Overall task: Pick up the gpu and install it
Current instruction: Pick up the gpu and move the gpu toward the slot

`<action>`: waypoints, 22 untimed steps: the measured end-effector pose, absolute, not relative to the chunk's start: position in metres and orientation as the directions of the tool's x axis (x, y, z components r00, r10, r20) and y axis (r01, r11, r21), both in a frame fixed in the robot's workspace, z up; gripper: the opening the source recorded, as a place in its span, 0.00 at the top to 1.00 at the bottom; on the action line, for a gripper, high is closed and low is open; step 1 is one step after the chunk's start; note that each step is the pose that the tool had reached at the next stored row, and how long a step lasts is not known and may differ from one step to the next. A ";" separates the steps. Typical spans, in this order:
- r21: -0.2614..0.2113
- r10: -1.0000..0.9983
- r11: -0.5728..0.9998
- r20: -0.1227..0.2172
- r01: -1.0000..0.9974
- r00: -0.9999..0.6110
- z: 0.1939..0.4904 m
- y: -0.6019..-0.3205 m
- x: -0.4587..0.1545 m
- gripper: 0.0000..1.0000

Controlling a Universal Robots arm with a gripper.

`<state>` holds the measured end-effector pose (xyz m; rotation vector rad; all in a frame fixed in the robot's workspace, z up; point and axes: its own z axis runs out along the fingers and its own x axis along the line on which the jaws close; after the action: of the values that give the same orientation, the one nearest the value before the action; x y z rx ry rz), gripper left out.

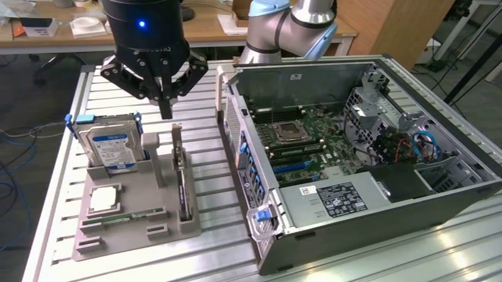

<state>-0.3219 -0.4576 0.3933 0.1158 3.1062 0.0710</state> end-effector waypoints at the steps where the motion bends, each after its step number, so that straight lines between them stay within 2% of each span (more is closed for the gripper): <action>1: 0.047 0.075 0.996 -0.031 0.074 -0.997 0.393 -0.458 -0.322 0.89; 9: 0.047 0.075 0.996 -0.030 0.074 -0.997 0.393 -0.458 -0.322 0.89; 10: 0.047 0.075 0.996 -0.030 0.074 -0.997 0.393 -0.458 -0.322 0.83; 11: 0.047 0.075 0.996 -0.030 0.074 -0.997 0.393 -0.458 -0.322 0.83; 13: 0.047 0.075 0.996 -0.030 0.074 -0.997 0.393 -0.458 -0.322 0.71; 16: 0.047 0.075 0.996 -0.030 0.074 -0.997 0.393 -0.458 -0.322 0.65; 17: 0.047 0.075 0.996 -0.030 0.074 -0.997 0.393 -0.458 -0.322 0.58; 22: 0.047 0.075 0.996 -0.029 0.074 -0.997 0.393 -0.458 -0.322 0.58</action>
<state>-0.3219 -0.4576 0.3933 0.1159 3.1075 0.0709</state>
